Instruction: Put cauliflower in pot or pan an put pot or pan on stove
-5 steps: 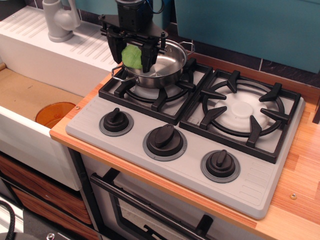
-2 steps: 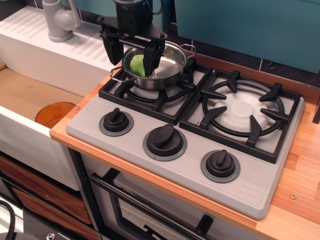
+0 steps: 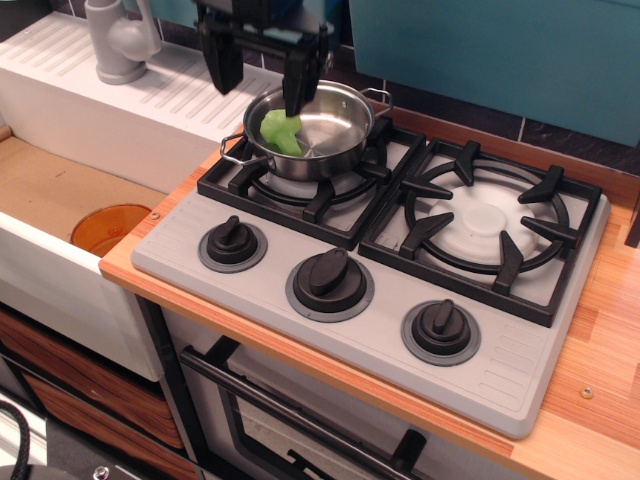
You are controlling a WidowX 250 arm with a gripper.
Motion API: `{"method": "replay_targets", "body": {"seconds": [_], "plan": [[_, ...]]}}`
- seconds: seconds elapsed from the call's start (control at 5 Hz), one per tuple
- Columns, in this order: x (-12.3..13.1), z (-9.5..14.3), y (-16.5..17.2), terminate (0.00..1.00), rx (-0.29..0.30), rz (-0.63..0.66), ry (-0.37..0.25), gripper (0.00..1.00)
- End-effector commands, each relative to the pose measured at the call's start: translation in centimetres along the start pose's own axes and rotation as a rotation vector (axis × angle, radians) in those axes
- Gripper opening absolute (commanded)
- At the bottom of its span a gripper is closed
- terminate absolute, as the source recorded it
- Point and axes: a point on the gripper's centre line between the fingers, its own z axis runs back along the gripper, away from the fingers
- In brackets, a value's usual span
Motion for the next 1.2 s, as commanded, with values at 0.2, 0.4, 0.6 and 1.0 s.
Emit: {"method": "replay_targets", "body": {"seconds": [0.2,0.4,0.6,1.0], "plan": [[1.4,4.0,0.1,0.00,0.009,0.018,-0.064,1.00],[1.4,4.0,0.1,0.00,0.009,0.018,-0.064,1.00],[1.4,4.0,0.1,0.00,0.009,0.018,-0.064,1.00],[-0.7,-1.1,-3.3,0.00,0.021,0.100,-0.160,1.00]]}}
